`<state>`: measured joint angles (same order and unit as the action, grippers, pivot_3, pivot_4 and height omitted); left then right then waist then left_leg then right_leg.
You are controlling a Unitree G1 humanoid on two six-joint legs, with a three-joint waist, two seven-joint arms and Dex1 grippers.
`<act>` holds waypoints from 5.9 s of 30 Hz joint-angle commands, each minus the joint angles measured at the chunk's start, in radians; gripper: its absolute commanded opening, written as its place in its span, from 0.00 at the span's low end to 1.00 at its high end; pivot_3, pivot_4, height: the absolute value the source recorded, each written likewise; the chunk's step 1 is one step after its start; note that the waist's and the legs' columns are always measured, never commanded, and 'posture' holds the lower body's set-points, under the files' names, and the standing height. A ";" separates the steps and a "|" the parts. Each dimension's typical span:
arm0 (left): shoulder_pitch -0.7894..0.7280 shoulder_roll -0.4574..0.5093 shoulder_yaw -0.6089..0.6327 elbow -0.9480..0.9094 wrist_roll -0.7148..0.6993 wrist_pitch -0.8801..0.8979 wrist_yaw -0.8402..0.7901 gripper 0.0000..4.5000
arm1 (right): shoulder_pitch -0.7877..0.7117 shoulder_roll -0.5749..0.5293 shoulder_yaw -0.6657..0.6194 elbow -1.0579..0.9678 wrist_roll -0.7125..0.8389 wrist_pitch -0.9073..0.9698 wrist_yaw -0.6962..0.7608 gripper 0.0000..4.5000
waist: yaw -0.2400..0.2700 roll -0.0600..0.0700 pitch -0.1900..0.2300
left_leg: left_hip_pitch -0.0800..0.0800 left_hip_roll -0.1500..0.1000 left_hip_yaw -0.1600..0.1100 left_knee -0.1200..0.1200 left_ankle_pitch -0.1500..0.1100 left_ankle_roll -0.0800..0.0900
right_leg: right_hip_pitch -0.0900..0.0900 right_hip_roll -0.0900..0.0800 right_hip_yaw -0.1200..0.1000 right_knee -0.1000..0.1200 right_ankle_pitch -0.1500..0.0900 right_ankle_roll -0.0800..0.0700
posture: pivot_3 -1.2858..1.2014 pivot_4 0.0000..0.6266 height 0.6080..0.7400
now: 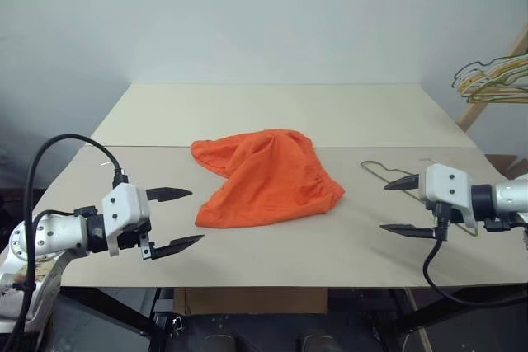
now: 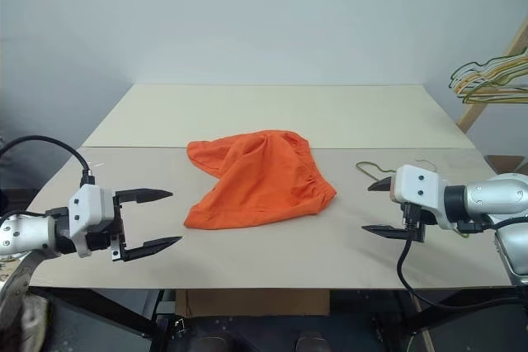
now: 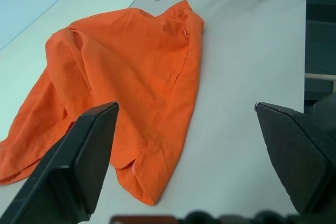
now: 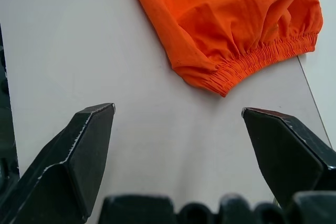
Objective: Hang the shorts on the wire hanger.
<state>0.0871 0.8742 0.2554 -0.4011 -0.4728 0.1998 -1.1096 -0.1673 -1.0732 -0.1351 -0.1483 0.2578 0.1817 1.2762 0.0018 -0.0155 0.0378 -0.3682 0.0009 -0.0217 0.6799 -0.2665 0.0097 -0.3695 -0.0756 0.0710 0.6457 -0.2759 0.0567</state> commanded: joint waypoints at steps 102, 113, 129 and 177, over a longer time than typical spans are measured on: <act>-0.470 -0.107 -0.414 0.927 0.437 -0.471 -0.158 0.01 | -0.606 0.366 0.583 0.816 -0.741 -0.833 -0.523 0.00 | -0.099 0.001 0.000 | 0.001 -0.002 -0.008 -0.001 0.001 -0.001 | -0.002 -0.001 0.002 0.004 0.000 -0.001 | 0.50 0.00 1.00; -0.246 0.055 -0.316 0.639 0.386 -0.426 -0.165 0.01 | -0.349 0.286 0.501 0.354 -0.536 -0.566 -0.305 0.00 | -0.100 0.001 0.000 | -0.001 0.001 -0.008 -0.002 0.000 -0.001 | -0.004 -0.001 0.002 0.004 0.000 -0.001 | 0.51 0.00 1.00; -0.344 -0.046 -0.185 0.429 0.383 -0.077 0.221 0.01 | -0.479 0.384 0.355 0.161 -0.237 0.173 -0.329 0.00 | -0.007 -0.001 0.004 | 0.014 0.006 0.001 -0.002 0.001 -0.001 | 0.004 0.004 -0.001 0.001 0.001 -0.003 | 0.53 0.00 1.00; 0.204 0.198 -0.066 -0.024 0.332 -0.052 -0.024 0.11 | -0.252 0.172 0.477 0.200 -0.414 -0.523 -0.156 0.13 | -0.041 -0.014 -0.003 | 0.004 0.010 0.021 -0.012 0.009 -0.009 | -0.017 0.004 -0.003 0.009 0.008 -0.010 | 0.51 0.00 1.00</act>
<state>0.3126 1.0763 0.1916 -0.4212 -0.1404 0.1411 -1.1470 -0.4082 -0.8959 0.3799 0.0609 -0.1427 -0.3525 1.1411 -0.0388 -0.0296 0.0352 -0.3644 0.0108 -0.0001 0.6682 -0.2576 0.0007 -0.3870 -0.0717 0.0685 0.6547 -0.2677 0.0465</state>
